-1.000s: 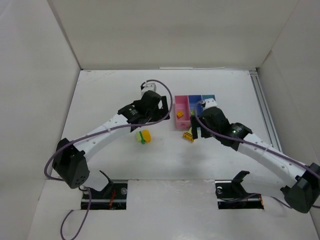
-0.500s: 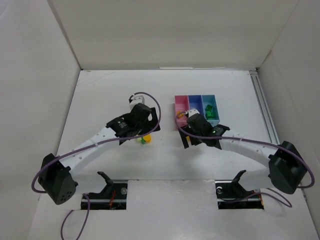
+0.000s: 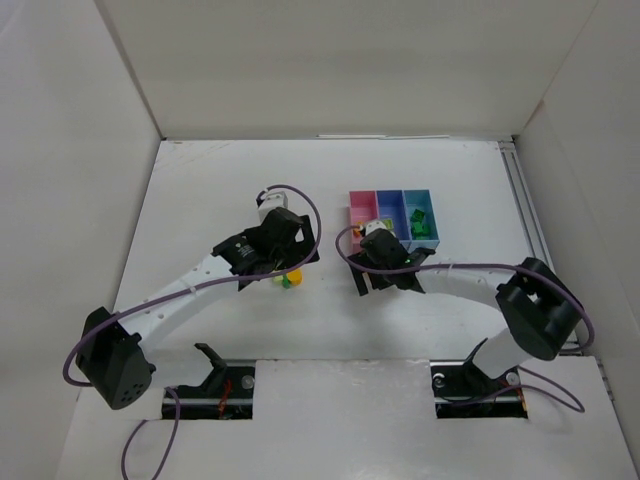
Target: Sort the legos into containers by color
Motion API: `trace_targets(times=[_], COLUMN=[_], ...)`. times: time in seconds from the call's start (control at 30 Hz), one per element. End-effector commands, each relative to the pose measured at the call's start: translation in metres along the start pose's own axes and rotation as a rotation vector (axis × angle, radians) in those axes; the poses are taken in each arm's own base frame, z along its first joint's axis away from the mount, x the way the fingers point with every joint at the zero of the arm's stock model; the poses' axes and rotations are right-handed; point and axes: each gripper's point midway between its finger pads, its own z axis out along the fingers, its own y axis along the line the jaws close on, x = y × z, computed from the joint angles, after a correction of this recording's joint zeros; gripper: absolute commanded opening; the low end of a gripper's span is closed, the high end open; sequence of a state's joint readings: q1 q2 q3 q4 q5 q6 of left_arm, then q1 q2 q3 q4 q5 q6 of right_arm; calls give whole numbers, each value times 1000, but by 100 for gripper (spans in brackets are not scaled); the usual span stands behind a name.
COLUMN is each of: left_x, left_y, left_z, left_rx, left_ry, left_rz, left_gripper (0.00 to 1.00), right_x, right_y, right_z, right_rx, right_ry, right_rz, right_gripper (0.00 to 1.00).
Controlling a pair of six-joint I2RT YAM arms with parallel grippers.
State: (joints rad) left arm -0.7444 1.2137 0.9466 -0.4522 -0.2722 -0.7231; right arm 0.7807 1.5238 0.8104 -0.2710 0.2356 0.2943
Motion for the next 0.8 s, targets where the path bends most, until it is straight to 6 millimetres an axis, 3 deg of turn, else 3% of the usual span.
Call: trace_targets(times=[0.0, 0.13, 0.37, 0.57, 0.77], left_x=[-6, -7, -6, -7, -12], left_y=[1, 2, 1, 1, -2], left_z=[0, 1, 4, 7, 4], left_rx=[-4, -17, -24, -36, -30], left_ry=[-32, -33, -26, -26, -32], left_rz=[-2, 1, 4, 7, 4], left_gripper=[100, 100, 100, 100, 100], right_x=[-27, -21, -19, -17, -18], right_y=[6, 8, 16, 18, 20], right_z=[3, 7, 7, 12, 5], right_rx=[7, -9, -65, -51, -46], right_ry=[-85, -68, -73, -55, -47], right_rz=[11, -12, -42, -44, -23], right_gripper=[95, 94, 80, 51, 34])
